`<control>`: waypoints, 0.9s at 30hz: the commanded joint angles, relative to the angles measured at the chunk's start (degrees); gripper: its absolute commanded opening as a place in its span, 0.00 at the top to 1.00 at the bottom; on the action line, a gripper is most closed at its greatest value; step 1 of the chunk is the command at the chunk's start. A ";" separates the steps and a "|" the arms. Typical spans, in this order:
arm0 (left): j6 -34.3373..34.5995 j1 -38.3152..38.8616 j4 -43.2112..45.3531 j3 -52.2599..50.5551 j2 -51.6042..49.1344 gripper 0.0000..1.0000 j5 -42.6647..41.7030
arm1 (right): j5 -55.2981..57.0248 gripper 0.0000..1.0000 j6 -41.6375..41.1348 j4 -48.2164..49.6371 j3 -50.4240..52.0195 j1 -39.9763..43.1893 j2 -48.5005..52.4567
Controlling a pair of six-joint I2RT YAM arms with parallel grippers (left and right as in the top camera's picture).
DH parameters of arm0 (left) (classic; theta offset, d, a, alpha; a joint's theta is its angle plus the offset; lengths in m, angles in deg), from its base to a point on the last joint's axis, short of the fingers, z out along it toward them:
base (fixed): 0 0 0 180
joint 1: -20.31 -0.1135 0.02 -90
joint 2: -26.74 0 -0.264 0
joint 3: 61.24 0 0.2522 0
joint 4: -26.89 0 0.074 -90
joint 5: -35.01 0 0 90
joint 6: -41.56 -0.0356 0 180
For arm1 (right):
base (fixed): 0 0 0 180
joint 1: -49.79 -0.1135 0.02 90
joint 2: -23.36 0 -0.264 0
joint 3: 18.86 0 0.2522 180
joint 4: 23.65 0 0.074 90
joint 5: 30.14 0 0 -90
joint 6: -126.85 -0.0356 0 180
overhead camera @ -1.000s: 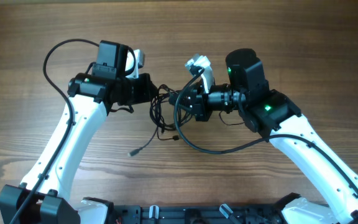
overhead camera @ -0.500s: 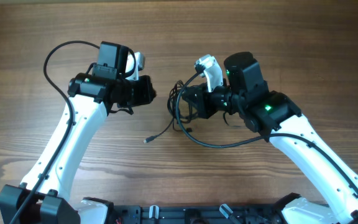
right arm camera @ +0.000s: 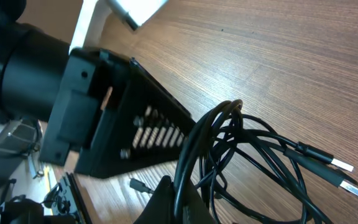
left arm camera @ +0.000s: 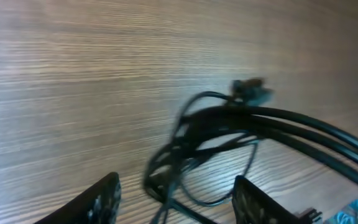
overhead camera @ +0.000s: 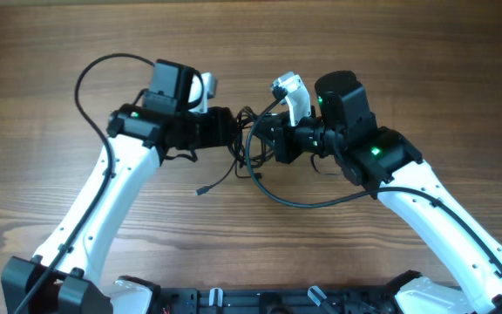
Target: Untangle cables
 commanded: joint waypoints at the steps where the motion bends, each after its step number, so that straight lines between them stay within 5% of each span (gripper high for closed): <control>1: -0.52 3.04 1.46 0.52 -0.42 0.47 2.01 | -1.51 0.96 0.92 0.50 -1.64 -0.09 -0.52; 9: -0.52 5.49 1.46 0.50 -0.79 0.77 9.60 | -1.77 0.96 0.90 0.48 -1.64 -0.09 -0.52; 19: -0.52 5.49 1.51 0.50 -4.55 0.64 9.70 | -1.77 0.96 0.90 0.31 -1.64 -0.09 -0.52; 27: -0.57 5.46 1.92 0.50 -5.11 0.94 9.88 | -1.70 0.96 0.98 0.09 -1.64 -0.07 -0.52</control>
